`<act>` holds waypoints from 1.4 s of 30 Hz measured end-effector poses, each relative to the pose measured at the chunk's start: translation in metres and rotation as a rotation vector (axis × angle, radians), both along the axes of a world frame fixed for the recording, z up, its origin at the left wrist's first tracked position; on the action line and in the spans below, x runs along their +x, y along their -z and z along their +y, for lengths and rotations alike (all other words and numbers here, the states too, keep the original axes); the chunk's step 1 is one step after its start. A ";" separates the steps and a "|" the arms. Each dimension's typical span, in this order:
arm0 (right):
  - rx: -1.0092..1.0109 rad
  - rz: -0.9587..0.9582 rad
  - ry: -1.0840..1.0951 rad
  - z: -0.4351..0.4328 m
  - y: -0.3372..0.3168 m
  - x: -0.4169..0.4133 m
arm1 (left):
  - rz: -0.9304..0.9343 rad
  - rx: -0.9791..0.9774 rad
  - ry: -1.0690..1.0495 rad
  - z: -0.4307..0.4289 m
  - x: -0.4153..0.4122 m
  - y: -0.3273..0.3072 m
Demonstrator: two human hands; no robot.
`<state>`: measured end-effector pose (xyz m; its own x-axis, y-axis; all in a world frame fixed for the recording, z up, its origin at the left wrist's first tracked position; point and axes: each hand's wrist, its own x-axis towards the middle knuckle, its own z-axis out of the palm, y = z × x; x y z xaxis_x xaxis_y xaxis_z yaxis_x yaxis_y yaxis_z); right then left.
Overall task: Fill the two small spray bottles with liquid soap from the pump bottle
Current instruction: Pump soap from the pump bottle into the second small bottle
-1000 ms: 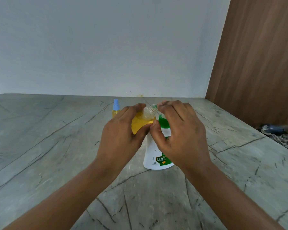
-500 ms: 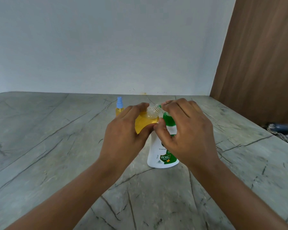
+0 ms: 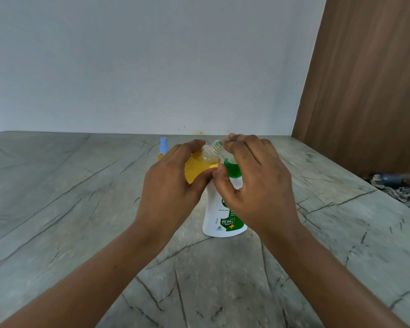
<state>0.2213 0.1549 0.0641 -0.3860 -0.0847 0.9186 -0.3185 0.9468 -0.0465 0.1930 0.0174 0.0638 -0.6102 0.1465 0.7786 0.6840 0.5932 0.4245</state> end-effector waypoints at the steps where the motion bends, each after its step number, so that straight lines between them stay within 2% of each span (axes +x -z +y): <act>1: -0.011 0.004 -0.008 0.000 0.002 0.000 | -0.001 -0.005 -0.002 0.000 0.000 0.000; 13: -0.013 0.055 -0.068 0.000 0.020 -0.004 | 0.002 -0.079 -0.029 -0.004 -0.003 0.010; 25: 0.158 0.020 0.037 0.006 0.012 -0.003 | 0.012 -0.058 -0.023 -0.001 -0.001 0.002; 32: 0.182 0.034 0.024 0.010 0.006 -0.003 | -0.004 -0.050 -0.015 0.000 0.001 -0.002; 42: 0.024 0.053 -0.065 0.003 0.017 -0.004 | -0.016 -0.056 -0.016 -0.002 0.001 0.002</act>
<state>0.2173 0.1576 0.0469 -0.3302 -0.1304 0.9349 -0.3812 0.9245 -0.0057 0.1944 0.0153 0.0614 -0.6254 0.1800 0.7593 0.6676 0.6271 0.4012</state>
